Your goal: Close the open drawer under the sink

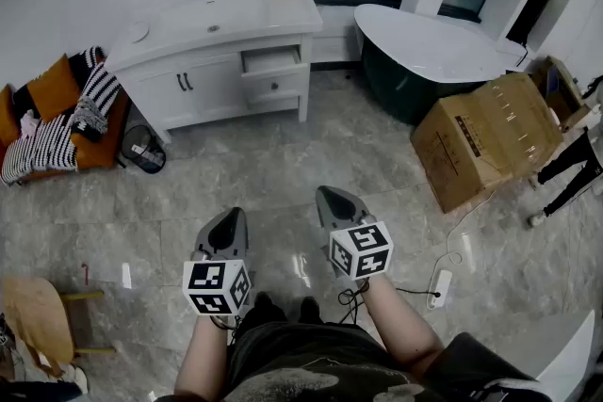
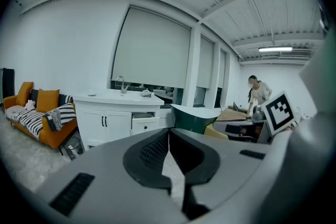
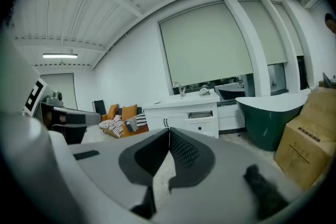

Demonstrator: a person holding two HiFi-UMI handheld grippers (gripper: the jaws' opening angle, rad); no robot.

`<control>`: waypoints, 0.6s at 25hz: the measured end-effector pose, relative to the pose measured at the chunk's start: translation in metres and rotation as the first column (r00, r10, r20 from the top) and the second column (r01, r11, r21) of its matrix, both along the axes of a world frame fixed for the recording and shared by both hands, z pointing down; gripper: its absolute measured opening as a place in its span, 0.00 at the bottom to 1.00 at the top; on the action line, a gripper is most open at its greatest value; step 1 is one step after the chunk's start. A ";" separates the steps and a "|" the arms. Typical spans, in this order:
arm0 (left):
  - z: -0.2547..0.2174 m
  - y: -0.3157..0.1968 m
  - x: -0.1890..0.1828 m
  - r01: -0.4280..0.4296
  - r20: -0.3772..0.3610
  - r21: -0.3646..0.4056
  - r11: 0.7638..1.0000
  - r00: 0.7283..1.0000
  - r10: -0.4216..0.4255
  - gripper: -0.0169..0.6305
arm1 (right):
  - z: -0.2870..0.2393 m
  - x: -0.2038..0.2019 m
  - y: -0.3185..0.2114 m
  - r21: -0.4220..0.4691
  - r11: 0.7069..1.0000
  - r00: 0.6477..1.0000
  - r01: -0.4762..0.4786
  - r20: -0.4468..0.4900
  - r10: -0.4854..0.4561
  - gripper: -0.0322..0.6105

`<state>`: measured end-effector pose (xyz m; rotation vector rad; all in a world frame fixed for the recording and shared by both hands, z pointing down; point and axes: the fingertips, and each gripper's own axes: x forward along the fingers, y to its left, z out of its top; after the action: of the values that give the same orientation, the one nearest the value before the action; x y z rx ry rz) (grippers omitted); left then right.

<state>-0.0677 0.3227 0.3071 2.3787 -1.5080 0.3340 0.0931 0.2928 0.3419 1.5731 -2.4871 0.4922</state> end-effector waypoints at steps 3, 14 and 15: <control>-0.003 0.001 0.004 0.006 -0.006 0.002 1.000 1.000 -0.006 0.05 | -0.004 0.004 0.001 0.007 1.000 1.000 0.001 0.003 -0.001 0.09; -0.008 0.011 0.013 0.027 0.005 0.012 1.000 1.000 -0.027 0.05 | -0.005 0.009 0.006 0.012 0.999 0.999 0.031 0.018 -0.032 0.09; -0.009 0.011 0.012 0.034 0.003 0.013 0.999 0.999 -0.034 0.05 | -0.006 0.009 0.006 0.015 0.999 0.999 0.036 0.019 -0.036 0.09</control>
<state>-0.0556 0.3341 0.2982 2.3602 -1.5553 0.3217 0.1020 0.2988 0.3360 1.5331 -2.5342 0.4865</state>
